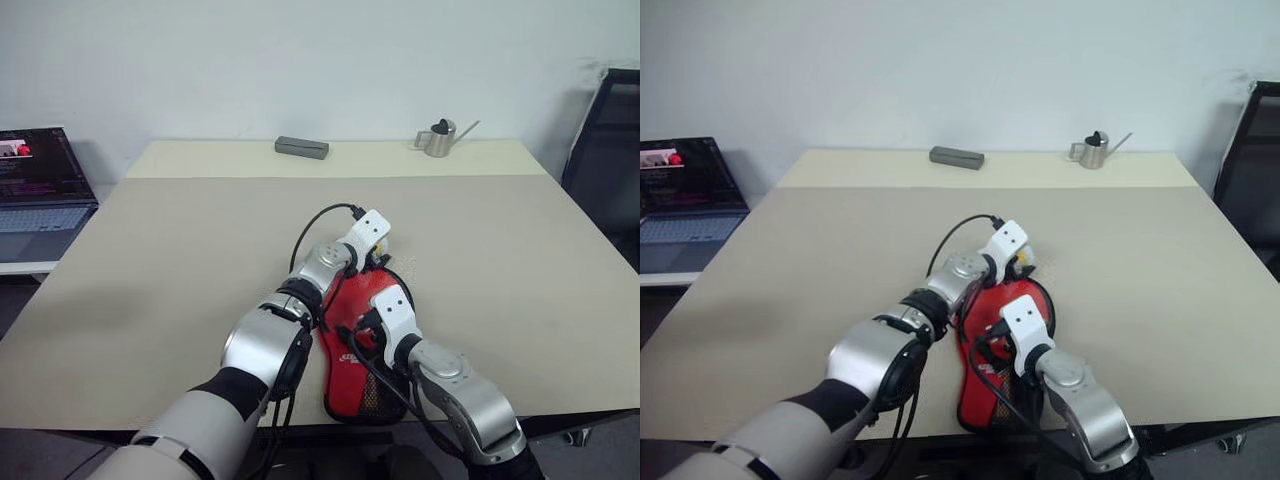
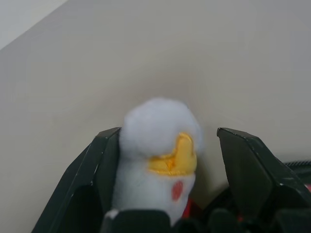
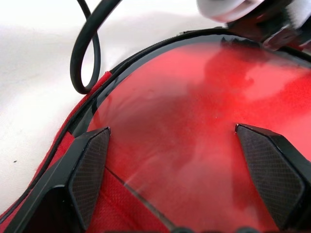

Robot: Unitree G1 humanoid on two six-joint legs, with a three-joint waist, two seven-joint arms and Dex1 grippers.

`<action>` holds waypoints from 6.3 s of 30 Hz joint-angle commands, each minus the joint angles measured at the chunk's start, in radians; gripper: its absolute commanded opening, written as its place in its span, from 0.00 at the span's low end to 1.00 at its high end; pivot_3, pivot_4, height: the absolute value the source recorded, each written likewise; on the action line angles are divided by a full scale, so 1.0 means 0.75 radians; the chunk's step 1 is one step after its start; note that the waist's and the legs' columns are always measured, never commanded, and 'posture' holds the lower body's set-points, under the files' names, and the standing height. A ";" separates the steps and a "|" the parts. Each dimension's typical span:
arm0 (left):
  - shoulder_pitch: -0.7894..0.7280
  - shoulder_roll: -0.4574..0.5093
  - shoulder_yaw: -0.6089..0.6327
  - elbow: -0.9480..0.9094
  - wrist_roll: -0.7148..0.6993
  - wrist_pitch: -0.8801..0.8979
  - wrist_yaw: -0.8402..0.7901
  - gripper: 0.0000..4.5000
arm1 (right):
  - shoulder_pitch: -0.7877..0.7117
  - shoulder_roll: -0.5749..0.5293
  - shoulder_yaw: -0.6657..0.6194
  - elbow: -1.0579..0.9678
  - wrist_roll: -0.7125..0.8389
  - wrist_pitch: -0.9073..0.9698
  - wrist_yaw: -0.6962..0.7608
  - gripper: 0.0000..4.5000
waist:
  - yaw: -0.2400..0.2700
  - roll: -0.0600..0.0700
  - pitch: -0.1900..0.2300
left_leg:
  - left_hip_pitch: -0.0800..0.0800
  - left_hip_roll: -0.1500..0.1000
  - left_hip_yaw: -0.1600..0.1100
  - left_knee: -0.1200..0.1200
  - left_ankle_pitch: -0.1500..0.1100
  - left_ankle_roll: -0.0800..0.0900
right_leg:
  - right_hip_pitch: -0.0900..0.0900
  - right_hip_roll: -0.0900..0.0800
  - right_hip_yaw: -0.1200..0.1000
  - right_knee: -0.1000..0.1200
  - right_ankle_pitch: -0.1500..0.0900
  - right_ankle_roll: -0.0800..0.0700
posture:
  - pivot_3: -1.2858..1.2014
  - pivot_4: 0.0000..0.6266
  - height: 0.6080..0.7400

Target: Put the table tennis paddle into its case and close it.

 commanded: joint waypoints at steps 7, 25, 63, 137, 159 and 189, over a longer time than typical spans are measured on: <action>-0.044 0.221 0.161 -0.120 -0.204 -0.043 -0.142 0.74 | -0.057 -0.036 -0.041 0.258 -0.003 -0.019 0.049 1.00 | -0.009 0.000 0.000 | 0.002 0.000 0.000 -0.001 0.000 0.000 | 0.000 0.000 0.001 0.000 0.000 0.000 | 0.52 0.24 1.00; 1.017 0.713 0.161 -1.748 -0.758 0.722 -0.828 0.74 | -0.105 -0.235 -0.248 0.064 0.197 0.039 0.290 1.00 | 0.022 0.005 0.005 | -0.003 0.010 -0.003 -0.003 -0.002 0.000 | -0.006 0.000 0.003 -0.001 0.002 -0.011 | 0.52 0.24 1.00; 0.921 0.509 -0.433 -1.603 -0.556 0.415 -0.823 0.74 | -0.259 -0.801 -0.637 -0.039 0.667 0.001 0.741 1.00 | 0.010 0.007 0.024 | -0.021 0.012 0.003 0.000 -0.004 0.002 | -0.020 0.001 0.003 -0.002 0.002 -0.013 | 0.52 0.24 1.00; 1.103 0.544 -0.439 -1.639 -0.491 0.467 -0.811 0.75 | -1.468 0.182 -0.519 2.172 -0.006 -0.796 0.214 0.20 | -0.042 0.020 0.016 | -0.013 0.012 0.005 0.000 -0.003 0.002 | -0.022 0.003 0.009 0.008 0.002 -0.015 | 0.52 0.24 1.00; 1.127 0.581 -0.416 -1.486 -0.499 0.441 -0.830 0.75 | -1.420 -0.090 -0.491 1.967 -0.066 -0.877 0.267 0.00 | -0.050 0.026 0.012 | -0.003 0.013 0.007 -0.001 -0.003 0.002 | -0.013 0.003 0.010 0.010 0.002 -0.015 | 0.52 0.24 1.00; 1.047 0.543 -0.447 -1.359 -0.476 0.387 -0.841 0.75 | -0.316 -0.948 -0.474 0.126 0.308 0.212 0.913 0.00 | 0.009 0.030 0.008 | 0.002 0.012 0.004 0.000 -0.004 0.003 | 0.001 0.002 0.006 0.000 -0.003 -0.007 | 0.52 0.24 1.00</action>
